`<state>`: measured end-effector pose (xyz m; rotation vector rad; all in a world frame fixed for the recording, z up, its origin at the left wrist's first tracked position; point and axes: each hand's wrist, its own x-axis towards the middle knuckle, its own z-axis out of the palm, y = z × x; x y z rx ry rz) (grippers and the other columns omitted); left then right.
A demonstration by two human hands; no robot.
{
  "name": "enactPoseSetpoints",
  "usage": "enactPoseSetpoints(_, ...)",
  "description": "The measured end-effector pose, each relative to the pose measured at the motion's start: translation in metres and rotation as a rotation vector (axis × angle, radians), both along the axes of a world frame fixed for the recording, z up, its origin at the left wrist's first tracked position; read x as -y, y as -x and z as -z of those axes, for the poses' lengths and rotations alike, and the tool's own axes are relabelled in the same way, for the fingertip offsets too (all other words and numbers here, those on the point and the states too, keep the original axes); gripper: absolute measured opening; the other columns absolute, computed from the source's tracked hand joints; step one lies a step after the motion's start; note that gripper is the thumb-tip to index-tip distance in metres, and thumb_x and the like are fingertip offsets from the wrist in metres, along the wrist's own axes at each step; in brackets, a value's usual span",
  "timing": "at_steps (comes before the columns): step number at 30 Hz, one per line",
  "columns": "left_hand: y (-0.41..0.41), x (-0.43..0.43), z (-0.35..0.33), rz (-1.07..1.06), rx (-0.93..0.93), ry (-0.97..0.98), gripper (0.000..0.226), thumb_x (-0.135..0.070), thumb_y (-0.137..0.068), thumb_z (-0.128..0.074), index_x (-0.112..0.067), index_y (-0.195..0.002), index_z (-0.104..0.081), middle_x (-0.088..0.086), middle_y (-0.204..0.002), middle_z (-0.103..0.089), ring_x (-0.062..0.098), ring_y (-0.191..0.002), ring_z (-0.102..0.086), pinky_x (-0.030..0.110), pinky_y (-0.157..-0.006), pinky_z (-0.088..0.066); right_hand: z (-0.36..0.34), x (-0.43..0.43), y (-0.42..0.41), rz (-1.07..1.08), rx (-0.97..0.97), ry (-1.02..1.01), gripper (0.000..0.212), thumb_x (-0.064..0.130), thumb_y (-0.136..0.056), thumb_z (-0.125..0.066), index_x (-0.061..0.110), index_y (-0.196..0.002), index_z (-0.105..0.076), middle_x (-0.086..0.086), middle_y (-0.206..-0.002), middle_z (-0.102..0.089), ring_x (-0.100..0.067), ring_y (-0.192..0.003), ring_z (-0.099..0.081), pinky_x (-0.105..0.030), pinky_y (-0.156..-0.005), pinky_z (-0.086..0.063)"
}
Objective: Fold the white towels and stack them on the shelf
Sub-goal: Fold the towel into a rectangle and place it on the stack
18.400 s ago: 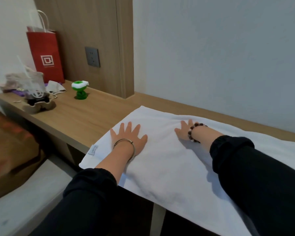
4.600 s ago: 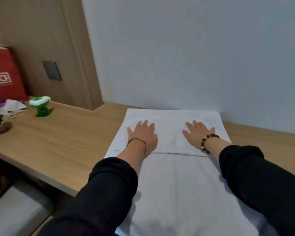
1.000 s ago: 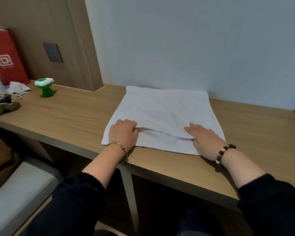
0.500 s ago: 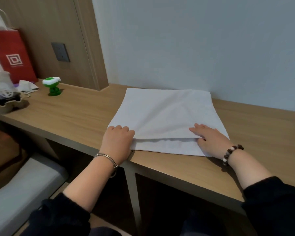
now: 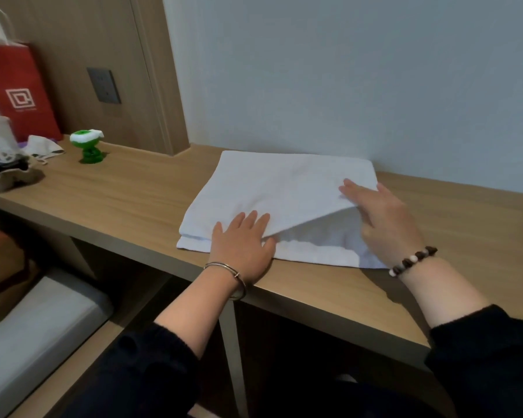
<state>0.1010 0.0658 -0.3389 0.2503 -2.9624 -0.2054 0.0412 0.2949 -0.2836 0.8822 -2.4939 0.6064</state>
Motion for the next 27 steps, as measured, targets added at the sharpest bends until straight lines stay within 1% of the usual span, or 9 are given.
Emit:
enactPoseSetpoints(2, 0.001, 0.001, -0.001, -0.007, -0.021, -0.017, 0.055, -0.041, -0.096, -0.025, -0.034, -0.149, -0.017, -0.01, -0.158, -0.015, 0.013, -0.145, -0.01, 0.049, -0.114, -0.008, 0.005, -0.005, -0.006, -0.042, -0.08, -0.042, 0.063, -0.023, -0.074, -0.045, 0.01, -0.126, -0.061, -0.005, -0.137, -0.054, -0.026, -0.129, -0.048, -0.042, -0.113, -0.029)
enactPoseSetpoints(4, -0.002, 0.002, -0.002, -0.001, -0.081, -0.085, 0.051, -0.034, -0.096, -0.032, -0.032, -0.147, -0.028, -0.01, -0.155, -0.026, 0.013, -0.144, -0.018, 0.046, -0.115, -0.01, 0.011, -0.012, -0.013, -0.016, 0.2, -0.181, 0.055, -0.008, -0.088, -0.043, 0.023, -0.132, -0.056, 0.003, -0.141, -0.05, -0.023, -0.135, -0.04, -0.037, -0.11, -0.031)
enactPoseSetpoints(8, -0.015, 0.003, -0.004, -0.065, -0.375, -0.372, 0.025, -0.022, -0.091, -0.054, -0.024, -0.109, -0.07, -0.007, -0.115, -0.068, 0.015, -0.112, -0.057, 0.028, -0.097, -0.04, 0.024, -0.027, -0.008, 0.048, 0.465, -0.375, 0.051, 0.017, -0.101, -0.033, 0.03, -0.15, -0.025, 0.008, -0.158, -0.018, -0.012, -0.145, -0.017, -0.031, -0.116, -0.014)
enactPoseSetpoints(11, -0.021, 0.001, -0.01, -0.072, -0.468, -0.396, 0.013, -0.014, -0.087, -0.059, -0.018, -0.087, -0.071, -0.003, -0.089, -0.072, 0.018, -0.09, -0.063, 0.027, -0.077, -0.045, 0.028, -0.025, -0.003, 0.105, 0.431, -0.503, 0.052, 0.027, -0.103, -0.025, 0.031, -0.152, -0.01, 0.008, -0.16, 0.001, -0.01, -0.147, -0.001, -0.041, -0.118, -0.005)
enactPoseSetpoints(16, -0.035, 0.002, -0.015, 0.023, -0.723, -0.417, 0.016, 0.005, -0.08, -0.062, -0.008, -0.084, -0.072, 0.002, -0.089, -0.073, 0.021, -0.089, -0.067, 0.031, -0.081, -0.05, 0.029, -0.019, -0.001, 0.149, 0.438, -0.5, 0.052, 0.03, -0.103, -0.021, 0.03, -0.153, -0.008, 0.006, -0.161, 0.002, -0.012, -0.147, 0.0, -0.044, -0.118, -0.008)
enactPoseSetpoints(19, -0.043, 0.006, -0.011, 0.125, -0.485, -0.107, 0.011, -0.003, -0.08, -0.063, -0.01, -0.086, -0.069, 0.003, -0.089, -0.07, 0.027, -0.088, -0.062, 0.03, -0.079, -0.042, 0.028, -0.023, 0.001, 0.122, 0.458, -0.465, 0.051, 0.027, -0.103, -0.024, 0.03, -0.152, -0.013, 0.006, -0.161, -0.001, -0.012, -0.147, -0.002, -0.042, -0.119, -0.008)
enactPoseSetpoints(23, -0.043, 0.006, -0.019, 0.159, -0.306, -0.137, 0.011, -0.031, -0.083, -0.058, -0.023, -0.089, -0.061, -0.006, -0.103, -0.066, 0.016, -0.098, -0.058, 0.026, -0.082, -0.038, 0.021, -0.028, 0.002, 0.08, 0.502, -0.2, 0.049, 0.007, -0.096, -0.033, 0.027, -0.139, -0.046, 0.006, -0.155, -0.029, -0.017, -0.143, -0.022, -0.031, -0.115, -0.018)
enactPoseSetpoints(25, -0.038, -0.006, -0.017, 0.21, -0.226, -0.225, 0.033, -0.047, -0.084, -0.057, -0.029, -0.111, -0.056, -0.009, -0.124, -0.057, 0.014, -0.114, -0.052, 0.026, -0.089, -0.037, 0.019, -0.028, 0.003, 0.098, 0.505, -0.136, 0.053, -0.002, -0.092, -0.035, 0.026, -0.131, -0.056, 0.005, -0.151, -0.036, -0.02, -0.141, -0.028, -0.03, -0.113, -0.024)
enactPoseSetpoints(27, -0.03, -0.015, -0.011, 0.239, -0.089, -0.084, 0.056, -0.06, -0.088, -0.045, -0.038, -0.139, -0.036, -0.012, -0.148, -0.037, 0.015, -0.136, -0.033, 0.036, -0.108, -0.028, 0.019, -0.026, 0.005, 0.082, 0.517, -0.169, 0.059, -0.007, -0.09, -0.035, 0.025, -0.136, -0.051, 0.005, -0.154, -0.031, -0.018, -0.143, -0.024, -0.03, -0.114, -0.021)
